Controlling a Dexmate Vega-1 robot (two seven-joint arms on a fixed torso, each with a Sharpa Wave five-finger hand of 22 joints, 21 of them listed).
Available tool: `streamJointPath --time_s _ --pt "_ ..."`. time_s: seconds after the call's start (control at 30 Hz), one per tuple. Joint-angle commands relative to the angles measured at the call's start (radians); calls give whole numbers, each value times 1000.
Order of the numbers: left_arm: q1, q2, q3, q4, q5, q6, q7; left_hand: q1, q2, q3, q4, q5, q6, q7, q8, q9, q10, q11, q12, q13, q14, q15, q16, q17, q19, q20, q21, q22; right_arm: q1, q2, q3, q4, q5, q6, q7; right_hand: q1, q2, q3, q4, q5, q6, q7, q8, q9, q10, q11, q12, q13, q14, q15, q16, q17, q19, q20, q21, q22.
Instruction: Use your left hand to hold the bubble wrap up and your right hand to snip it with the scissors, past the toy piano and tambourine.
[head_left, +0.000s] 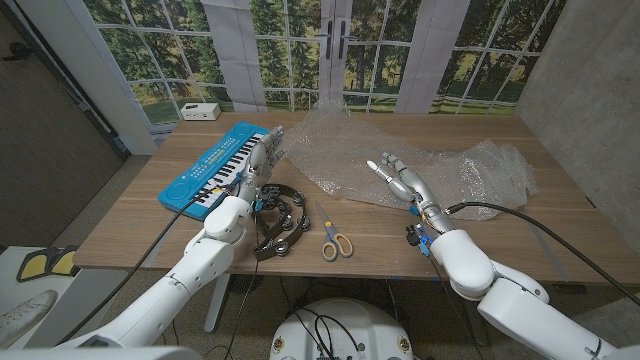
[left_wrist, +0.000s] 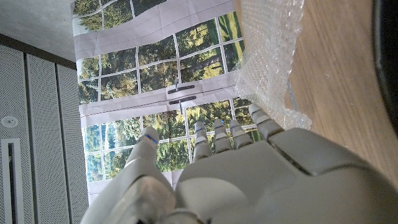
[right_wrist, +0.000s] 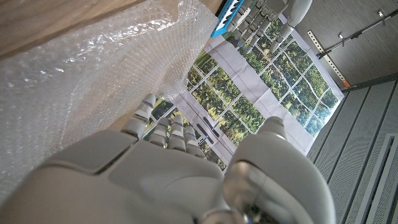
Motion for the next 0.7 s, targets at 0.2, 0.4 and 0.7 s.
streamJointPath --time_s 0.2,0.4,0.7 --pt "25 10 -17 6 -20 -46 -35 4 11 5 3 5 0 -4 1 4 5 -3 7 2 -3 3 2 3 3 4 1 3 24 28 -59 -26 -101 -93 -49 12 -1 1 -9 -2 2 8 4 4 29 13 13 3 3 8 7 0 12 21 6 2" --pt "32 6 -22 2 -27 -67 -44 6 11 6 1 5 0 -5 0 4 5 -3 7 2 -3 2 1 3 2 2 1 3 38 25 -68 -28 -119 -117 -44 11 -1 2 -10 -3 9 11 7 4 37 18 15 3 11 7 10 0 22 20 9 2" --pt "41 13 -32 -18 -33 -56 -32 8 11 6 -1 6 0 -5 0 4 5 -5 7 2 -6 1 0 2 1 2 0 3 52 18 -82 -43 -140 -145 -29 11 -2 3 -12 -3 16 11 10 4 47 18 18 3 17 8 13 0 24 22 10 2"
